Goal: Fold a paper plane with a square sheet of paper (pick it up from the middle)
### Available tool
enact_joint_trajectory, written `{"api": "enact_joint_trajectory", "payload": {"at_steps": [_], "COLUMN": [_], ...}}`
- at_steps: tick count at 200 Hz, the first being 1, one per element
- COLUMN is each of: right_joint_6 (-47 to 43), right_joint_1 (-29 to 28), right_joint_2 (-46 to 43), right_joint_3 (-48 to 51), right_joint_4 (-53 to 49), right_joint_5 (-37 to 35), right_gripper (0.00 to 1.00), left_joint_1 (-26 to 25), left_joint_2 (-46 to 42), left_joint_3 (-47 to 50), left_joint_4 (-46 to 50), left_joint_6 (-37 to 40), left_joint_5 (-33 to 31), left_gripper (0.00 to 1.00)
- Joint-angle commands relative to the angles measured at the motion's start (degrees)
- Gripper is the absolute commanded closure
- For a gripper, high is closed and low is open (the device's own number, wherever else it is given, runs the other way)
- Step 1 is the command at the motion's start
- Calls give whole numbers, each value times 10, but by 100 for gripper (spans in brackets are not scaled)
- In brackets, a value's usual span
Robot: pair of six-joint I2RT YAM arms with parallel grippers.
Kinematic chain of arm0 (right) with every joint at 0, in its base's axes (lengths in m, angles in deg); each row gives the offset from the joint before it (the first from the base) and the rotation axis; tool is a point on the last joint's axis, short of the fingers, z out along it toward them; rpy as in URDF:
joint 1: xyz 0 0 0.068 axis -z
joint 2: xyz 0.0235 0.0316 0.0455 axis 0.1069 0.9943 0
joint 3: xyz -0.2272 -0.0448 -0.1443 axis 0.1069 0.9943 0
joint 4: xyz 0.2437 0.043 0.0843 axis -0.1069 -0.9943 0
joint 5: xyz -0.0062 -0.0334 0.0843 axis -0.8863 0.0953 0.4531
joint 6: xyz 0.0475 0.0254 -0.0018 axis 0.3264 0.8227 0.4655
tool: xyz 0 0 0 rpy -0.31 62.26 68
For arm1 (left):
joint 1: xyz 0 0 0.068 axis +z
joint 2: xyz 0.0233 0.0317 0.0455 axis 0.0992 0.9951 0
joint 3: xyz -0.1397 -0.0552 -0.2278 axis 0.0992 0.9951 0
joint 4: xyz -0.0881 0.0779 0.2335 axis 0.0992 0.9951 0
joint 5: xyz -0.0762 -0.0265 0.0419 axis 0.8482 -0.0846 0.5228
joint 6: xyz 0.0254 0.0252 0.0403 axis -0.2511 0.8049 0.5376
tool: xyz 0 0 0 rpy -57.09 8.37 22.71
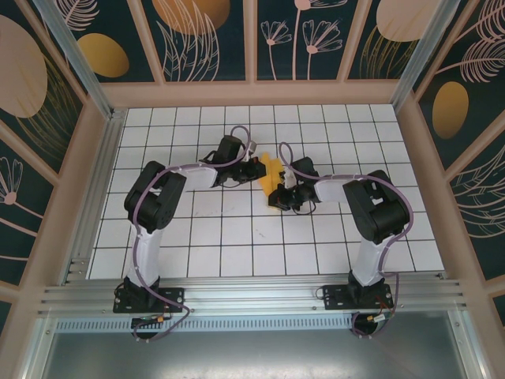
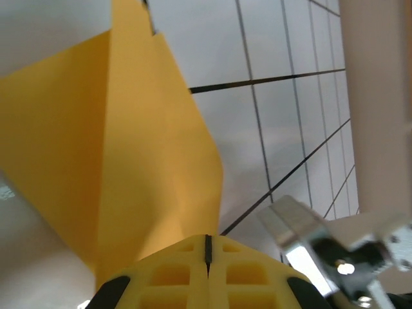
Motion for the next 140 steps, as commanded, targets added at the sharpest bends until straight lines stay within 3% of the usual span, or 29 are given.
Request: {"api": "enact_joint_trajectory", "payload": {"at_steps": [1,81,140], "right_joint_6": [2,2,3], "right_joint_1": [0,26,34], "right_joint_2": [22,-66,-4], "right_joint_3": [5,-29,-78], "right_joint_4": [-14,-1,-1], "right_joint_5": [-39,20,22], "right_gripper": [91,89,91], "left_joint_1": [-1,-1,-1], "left_joint_2": [25,50,52], "left_joint_3": [-12,9,4], "left_joint_4": [-21,-21,9], "left_joint_6": [-13,14,40], "left_joint_5": [-6,-27,-40], "left_gripper": [95,96,96]}}
